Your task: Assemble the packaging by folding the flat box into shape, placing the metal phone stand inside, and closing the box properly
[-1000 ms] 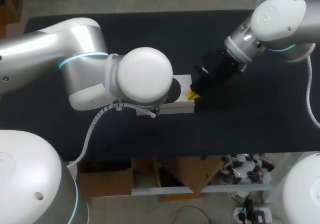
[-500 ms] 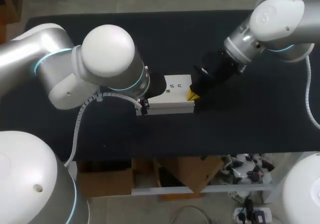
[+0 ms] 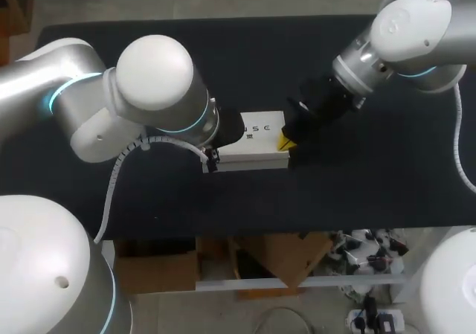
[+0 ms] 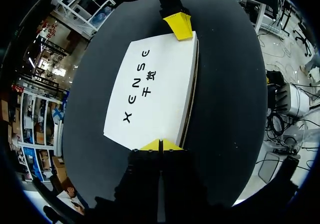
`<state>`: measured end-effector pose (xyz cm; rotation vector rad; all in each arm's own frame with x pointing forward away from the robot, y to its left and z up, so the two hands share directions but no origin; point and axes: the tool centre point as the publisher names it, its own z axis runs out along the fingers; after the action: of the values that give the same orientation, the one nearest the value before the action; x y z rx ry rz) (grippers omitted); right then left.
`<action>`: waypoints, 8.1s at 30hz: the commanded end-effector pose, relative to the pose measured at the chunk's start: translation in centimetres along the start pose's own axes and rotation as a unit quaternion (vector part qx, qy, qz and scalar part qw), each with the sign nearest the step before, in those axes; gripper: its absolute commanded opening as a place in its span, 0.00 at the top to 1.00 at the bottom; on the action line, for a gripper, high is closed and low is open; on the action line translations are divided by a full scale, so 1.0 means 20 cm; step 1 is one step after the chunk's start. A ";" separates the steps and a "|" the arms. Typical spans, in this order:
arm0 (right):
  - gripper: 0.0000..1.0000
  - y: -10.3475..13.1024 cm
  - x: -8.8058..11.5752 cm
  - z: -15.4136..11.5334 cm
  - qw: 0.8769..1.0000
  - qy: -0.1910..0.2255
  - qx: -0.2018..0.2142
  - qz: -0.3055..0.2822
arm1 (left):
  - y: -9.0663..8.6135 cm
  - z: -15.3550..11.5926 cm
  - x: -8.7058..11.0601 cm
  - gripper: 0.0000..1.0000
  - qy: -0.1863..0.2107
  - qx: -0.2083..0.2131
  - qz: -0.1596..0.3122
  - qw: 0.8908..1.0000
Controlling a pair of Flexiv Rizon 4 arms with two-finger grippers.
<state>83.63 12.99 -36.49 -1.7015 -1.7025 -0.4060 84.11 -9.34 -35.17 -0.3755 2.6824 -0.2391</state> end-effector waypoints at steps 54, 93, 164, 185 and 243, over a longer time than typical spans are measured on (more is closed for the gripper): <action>1.00 0.03 -0.09 0.07 1.000 0.016 0.007 0.016 | 0.04 0.10 0.06 1.00 0.003 0.014 -0.023 1.000; 0.02 -0.08 0.03 -0.19 0.994 0.054 -0.076 -0.059 | -0.09 -0.17 0.11 0.00 -0.020 0.031 -0.067 0.997; 0.00 0.15 -0.50 -0.96 0.777 -0.049 -0.403 -0.482 | -0.32 -0.20 0.78 0.00 0.047 -0.108 -0.464 0.878; 0.00 0.24 -0.50 -0.97 0.771 -0.059 -0.404 -0.488 | -0.27 0.03 0.68 0.00 0.035 -0.126 -0.562 0.817; 0.00 0.33 -0.50 -0.96 0.744 -0.073 -0.407 -0.525 | -0.33 0.35 0.07 0.00 0.032 -0.146 -0.597 0.788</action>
<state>93.88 -6.40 -30.91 -1.0217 -2.7438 -1.7747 86.49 -16.31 -40.45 -2.1425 2.1123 -0.1964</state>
